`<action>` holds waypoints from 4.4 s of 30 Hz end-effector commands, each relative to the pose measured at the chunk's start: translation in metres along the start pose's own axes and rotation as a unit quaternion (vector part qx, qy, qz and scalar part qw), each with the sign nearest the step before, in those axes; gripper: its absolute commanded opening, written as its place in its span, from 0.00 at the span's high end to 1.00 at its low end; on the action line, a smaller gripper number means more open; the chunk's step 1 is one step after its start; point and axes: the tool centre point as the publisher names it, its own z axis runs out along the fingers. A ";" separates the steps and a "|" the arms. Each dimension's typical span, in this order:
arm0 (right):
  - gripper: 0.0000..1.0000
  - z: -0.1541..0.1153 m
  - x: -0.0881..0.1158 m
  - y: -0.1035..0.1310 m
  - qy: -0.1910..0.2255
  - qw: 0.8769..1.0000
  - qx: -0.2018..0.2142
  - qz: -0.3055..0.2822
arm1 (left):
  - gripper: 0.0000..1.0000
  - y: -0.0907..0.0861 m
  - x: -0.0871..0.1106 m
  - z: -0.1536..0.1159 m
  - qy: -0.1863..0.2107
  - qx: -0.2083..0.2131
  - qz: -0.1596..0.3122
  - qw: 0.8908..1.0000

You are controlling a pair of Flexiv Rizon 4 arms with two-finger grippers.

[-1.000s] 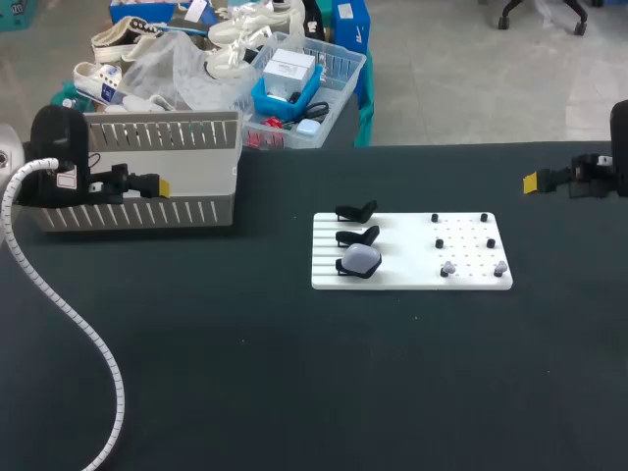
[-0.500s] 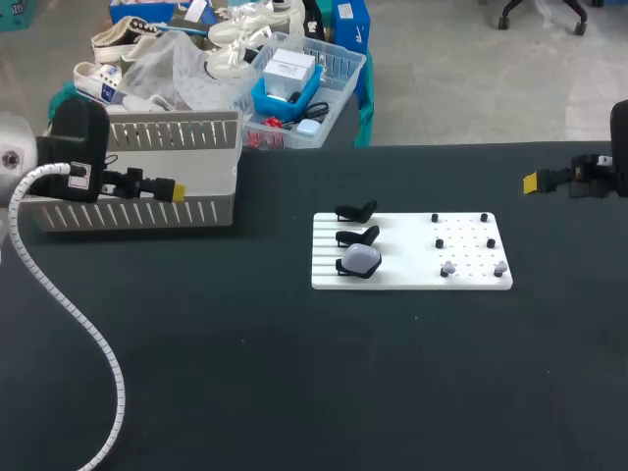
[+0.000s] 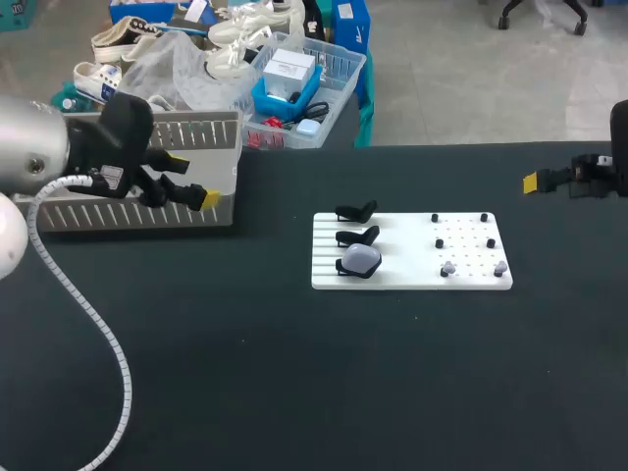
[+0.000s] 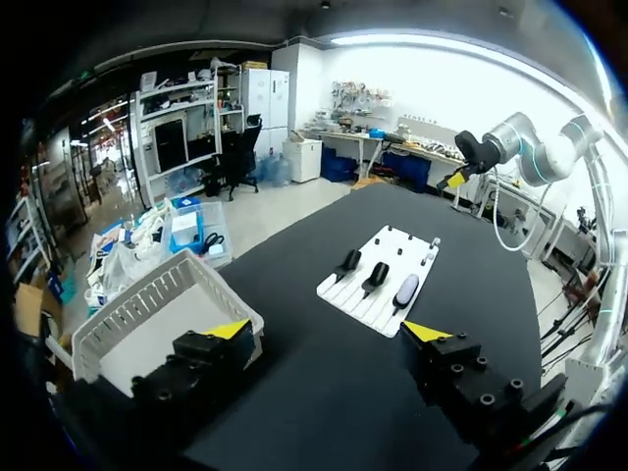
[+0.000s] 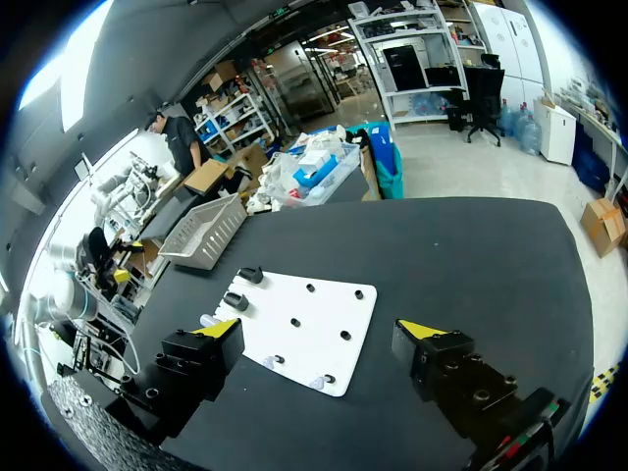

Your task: Pick up each earbud case from the left stands, insert the matching earbuds, close the lid, and place the case in the box.

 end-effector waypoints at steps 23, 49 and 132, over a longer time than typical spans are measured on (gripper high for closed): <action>0.00 -0.001 0.000 0.002 0.001 1.000 0.004 0.001 | 0.00 -0.029 -0.013 0.092 -0.020 0.161 0.167 0.972; 0.00 -0.001 0.000 0.002 0.001 1.000 0.004 0.001 | 0.35 -0.069 0.017 0.153 0.010 0.164 0.178 0.970; 0.00 -0.001 0.000 0.002 0.001 1.000 0.004 0.001 | 0.58 -0.113 0.022 0.209 -0.030 0.232 0.186 0.954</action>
